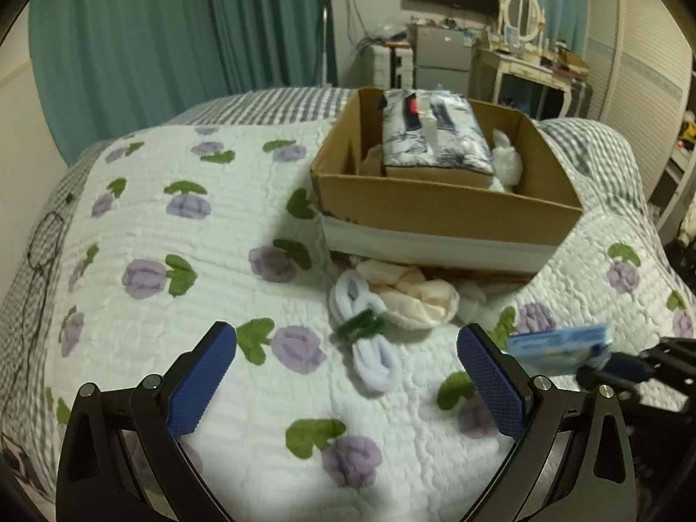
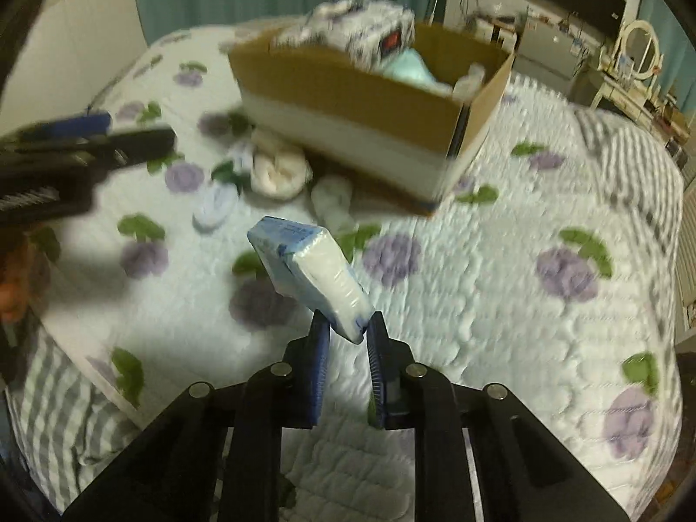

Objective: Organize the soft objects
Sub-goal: 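Grasp the small blue tissue pack with the right tool, then grasp the white sock bundle tied with green wire with the left tool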

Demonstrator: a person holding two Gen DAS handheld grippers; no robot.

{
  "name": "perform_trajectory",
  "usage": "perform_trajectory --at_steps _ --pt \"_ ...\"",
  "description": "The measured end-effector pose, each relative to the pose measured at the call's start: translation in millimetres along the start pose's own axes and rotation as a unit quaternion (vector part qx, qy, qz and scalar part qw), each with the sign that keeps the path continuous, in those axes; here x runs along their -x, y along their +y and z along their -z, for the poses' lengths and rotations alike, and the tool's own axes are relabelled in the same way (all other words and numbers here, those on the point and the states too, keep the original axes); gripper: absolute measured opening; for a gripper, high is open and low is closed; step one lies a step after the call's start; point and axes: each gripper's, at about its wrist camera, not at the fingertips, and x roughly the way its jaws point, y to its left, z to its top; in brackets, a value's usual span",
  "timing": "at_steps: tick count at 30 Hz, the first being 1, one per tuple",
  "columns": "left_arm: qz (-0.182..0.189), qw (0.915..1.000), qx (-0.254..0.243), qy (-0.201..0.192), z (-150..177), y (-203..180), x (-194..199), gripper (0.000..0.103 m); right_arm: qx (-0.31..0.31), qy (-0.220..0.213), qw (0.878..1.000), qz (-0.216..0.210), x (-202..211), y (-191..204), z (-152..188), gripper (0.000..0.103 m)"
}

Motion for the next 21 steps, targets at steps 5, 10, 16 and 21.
perform_trajectory --at_steps 5,10,16,21 --pt "-0.004 0.9998 0.008 0.019 1 0 -23 0.101 -0.005 -0.031 1.0 0.006 13 -9 -16 0.016" --pt "0.016 0.9987 0.017 0.045 9 1 -49 0.082 -0.005 -0.042 0.999 0.032 15 -23 -31 0.016" --pt "0.025 0.9957 0.009 0.089 19 -4 -79 0.056 -0.012 -0.038 0.999 0.031 2 -33 -36 0.016" --pt "0.039 0.9939 0.004 0.104 25 -6 -84 0.028 -0.016 -0.032 0.999 0.023 -6 -34 -34 0.015"
